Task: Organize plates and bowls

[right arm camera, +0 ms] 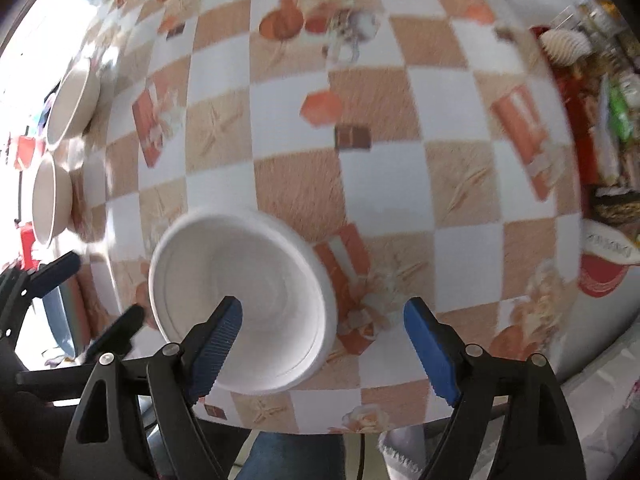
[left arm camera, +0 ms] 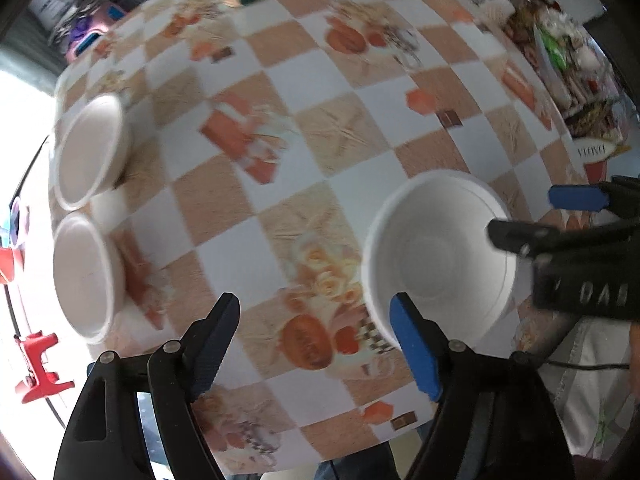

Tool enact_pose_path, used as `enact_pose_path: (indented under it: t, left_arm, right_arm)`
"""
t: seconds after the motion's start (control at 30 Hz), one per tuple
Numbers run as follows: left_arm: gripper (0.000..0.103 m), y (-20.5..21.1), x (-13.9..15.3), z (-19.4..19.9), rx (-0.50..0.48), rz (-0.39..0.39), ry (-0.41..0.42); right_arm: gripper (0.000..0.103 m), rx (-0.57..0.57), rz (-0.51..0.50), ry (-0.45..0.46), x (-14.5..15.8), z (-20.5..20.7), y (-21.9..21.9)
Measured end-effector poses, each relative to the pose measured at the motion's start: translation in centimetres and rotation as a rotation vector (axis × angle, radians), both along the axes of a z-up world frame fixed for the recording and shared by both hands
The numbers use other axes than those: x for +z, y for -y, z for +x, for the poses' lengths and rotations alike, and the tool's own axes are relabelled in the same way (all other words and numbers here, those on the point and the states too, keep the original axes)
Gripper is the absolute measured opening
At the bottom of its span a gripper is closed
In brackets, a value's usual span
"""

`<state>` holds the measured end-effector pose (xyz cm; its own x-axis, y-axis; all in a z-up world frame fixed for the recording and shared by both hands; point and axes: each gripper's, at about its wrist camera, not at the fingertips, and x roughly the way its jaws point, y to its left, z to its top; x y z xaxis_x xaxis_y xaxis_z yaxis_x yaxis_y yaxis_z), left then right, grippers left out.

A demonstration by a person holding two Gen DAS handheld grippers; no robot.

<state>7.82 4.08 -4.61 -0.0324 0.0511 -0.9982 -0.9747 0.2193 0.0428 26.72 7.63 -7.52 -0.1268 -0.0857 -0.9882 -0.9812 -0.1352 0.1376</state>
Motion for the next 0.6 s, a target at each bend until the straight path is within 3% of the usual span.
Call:
enact_pose_path:
  t: [0.17,0.27,0.4,0.6]
  left_arm:
    - [0.081,-1.2,2.6,-0.1,0.109,0.057,0.017]
    - [0.081,-1.2,4.3,-2.0,0.179,0.085,0.028]
    - [0.081,-1.4,5.8,-4.0,0.238,0.117,0.030]
    - [0.081,-0.8,6.9,-6.9,0.310,0.104,0.049]
  right_arm:
    - [0.084,0.018,0.096,0.008,3.5,-0.9,-0.9]
    - [0.084,0.032,0.148,-0.007,6.4,-2.0,-1.8]
    - [0.084,0.050,0.184,-0.020,7.3,-5.3,-2.5]
    - [0.084,0.087,0.188,-0.035,8.1,-8.9,-2.2]
